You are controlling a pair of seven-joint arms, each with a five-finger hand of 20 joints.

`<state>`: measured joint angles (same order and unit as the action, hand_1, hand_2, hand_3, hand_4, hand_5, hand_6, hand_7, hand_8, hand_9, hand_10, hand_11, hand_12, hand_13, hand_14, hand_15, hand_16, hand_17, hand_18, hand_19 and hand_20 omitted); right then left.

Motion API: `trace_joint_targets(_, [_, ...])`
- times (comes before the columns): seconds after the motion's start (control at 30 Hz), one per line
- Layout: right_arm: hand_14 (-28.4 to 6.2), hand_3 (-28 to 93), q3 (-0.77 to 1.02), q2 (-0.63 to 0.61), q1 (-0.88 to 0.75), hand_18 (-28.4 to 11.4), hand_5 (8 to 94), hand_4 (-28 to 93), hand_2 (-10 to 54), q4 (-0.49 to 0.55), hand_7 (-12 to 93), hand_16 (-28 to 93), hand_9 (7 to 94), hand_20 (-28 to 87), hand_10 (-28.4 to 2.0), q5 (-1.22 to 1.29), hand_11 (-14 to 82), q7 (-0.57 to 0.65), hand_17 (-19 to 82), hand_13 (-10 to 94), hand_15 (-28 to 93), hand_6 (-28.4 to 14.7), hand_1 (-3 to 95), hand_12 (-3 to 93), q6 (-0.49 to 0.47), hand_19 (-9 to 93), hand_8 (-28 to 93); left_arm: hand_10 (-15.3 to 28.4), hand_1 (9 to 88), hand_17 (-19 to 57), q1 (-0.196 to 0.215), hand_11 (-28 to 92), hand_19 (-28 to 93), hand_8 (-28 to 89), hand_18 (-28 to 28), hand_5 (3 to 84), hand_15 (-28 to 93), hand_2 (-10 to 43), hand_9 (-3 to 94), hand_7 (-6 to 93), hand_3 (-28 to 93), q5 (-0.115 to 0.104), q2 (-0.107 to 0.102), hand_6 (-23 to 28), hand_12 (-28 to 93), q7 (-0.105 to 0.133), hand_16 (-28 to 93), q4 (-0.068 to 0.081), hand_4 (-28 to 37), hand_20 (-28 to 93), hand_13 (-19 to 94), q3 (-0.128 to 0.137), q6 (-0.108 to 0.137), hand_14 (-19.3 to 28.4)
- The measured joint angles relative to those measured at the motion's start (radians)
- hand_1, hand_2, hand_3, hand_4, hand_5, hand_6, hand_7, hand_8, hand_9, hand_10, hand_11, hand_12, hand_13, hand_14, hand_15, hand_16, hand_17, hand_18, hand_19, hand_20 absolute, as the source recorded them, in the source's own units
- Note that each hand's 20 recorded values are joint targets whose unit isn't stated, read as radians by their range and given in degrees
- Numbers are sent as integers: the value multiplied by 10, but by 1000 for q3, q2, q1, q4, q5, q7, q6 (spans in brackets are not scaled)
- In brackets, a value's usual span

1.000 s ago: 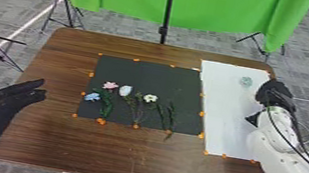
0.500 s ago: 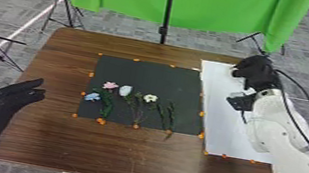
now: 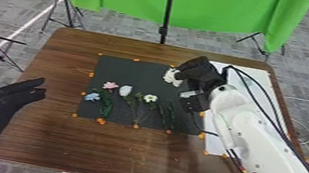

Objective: Arrange flowers

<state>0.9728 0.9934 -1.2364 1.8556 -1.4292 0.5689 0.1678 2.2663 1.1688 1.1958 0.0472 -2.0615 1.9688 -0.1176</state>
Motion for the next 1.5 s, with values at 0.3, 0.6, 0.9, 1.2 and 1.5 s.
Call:
trace_joint_targets(0.3, [-23,561,9,12,-29,-167,792,-149,-95,-14,197,369,884,543,-93,-51,102,4,583,880,625,-4,606,434,-34,932,95,139,320,44,-3,165,118,-56,149,413,148,43,420,84,651,0,-6,58,109,-4,21,1,-107,183,334,0,-3,186])
trace_joint_targets(0.6, [-26,571,-49,20,-27,-170,791,-144,-95,-43,210,367,888,548,-89,-91,101,-6,582,878,629,-2,594,440,-32,932,88,138,319,44,-7,166,119,-56,149,412,147,43,419,85,650,-1,-7,57,110,-4,21,2,-107,184,334,0,-6,186])
trace_joint_targets(0.9, [-39,564,-82,28,-18,-180,761,-142,-95,-64,209,369,867,540,-98,-143,126,-13,558,857,634,4,571,440,-26,932,82,138,316,44,-10,165,118,-56,149,413,147,41,419,85,652,0,-6,57,110,-2,22,5,-106,183,334,-2,-7,187])
trace_joint_targets(1.2, [-44,553,-81,28,-18,-183,729,-137,-95,-79,199,361,834,536,-114,-163,227,-8,551,848,643,4,550,399,-53,932,67,138,313,43,-9,164,118,-55,150,413,145,35,418,82,657,0,-3,57,110,-2,23,5,-105,183,333,-1,-9,187])
trace_joint_targets(1.5, [-41,606,-81,29,-18,-185,697,-152,-95,-94,185,360,813,552,-133,-174,421,-7,563,862,651,8,502,327,-76,932,36,137,309,43,-9,160,115,-55,150,412,140,26,416,83,662,0,-2,56,111,1,23,5,-104,183,331,-1,-14,186])
